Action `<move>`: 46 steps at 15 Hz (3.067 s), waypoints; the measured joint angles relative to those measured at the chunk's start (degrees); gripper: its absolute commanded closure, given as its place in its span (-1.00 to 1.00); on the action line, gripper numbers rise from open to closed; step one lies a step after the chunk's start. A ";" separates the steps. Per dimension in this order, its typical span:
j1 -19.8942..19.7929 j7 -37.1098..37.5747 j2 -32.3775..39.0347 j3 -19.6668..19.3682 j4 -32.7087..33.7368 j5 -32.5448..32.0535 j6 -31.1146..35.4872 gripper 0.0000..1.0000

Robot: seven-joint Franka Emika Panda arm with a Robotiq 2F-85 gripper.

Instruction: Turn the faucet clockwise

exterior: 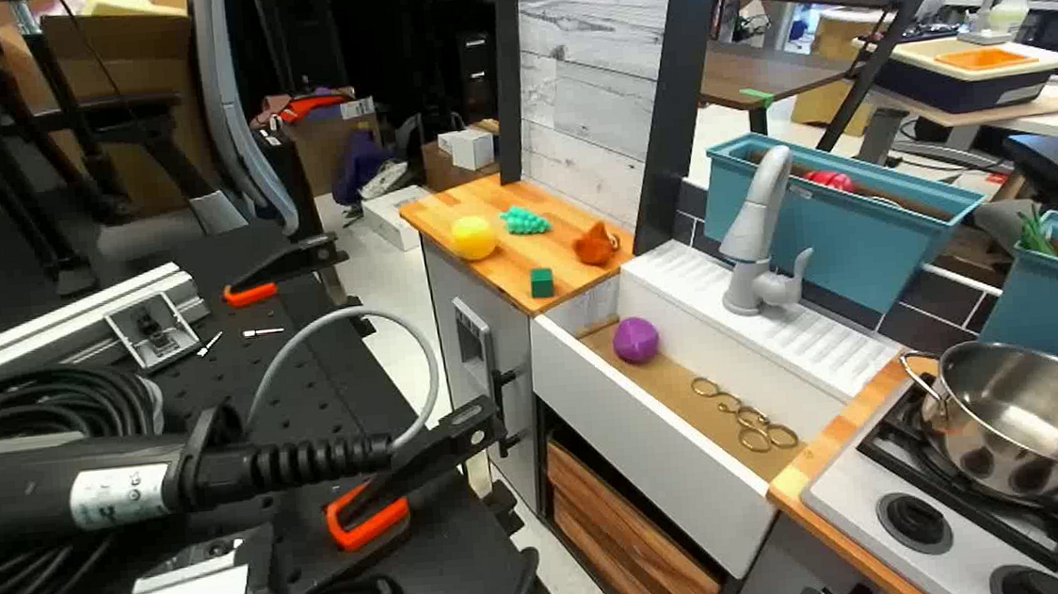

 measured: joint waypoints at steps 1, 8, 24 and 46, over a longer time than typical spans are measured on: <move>0.00 0.00 0.00 0.00 0.00 0.00 0.00 -1.00; 0.00 0.00 0.00 0.01 0.00 0.00 0.00 -1.00; 0.50 5.56 19.11 0.83 0.24 3.28 30.46 -1.00; 22.44 25.76 86.62 -18.79 39.21 5.62 77.01 0.15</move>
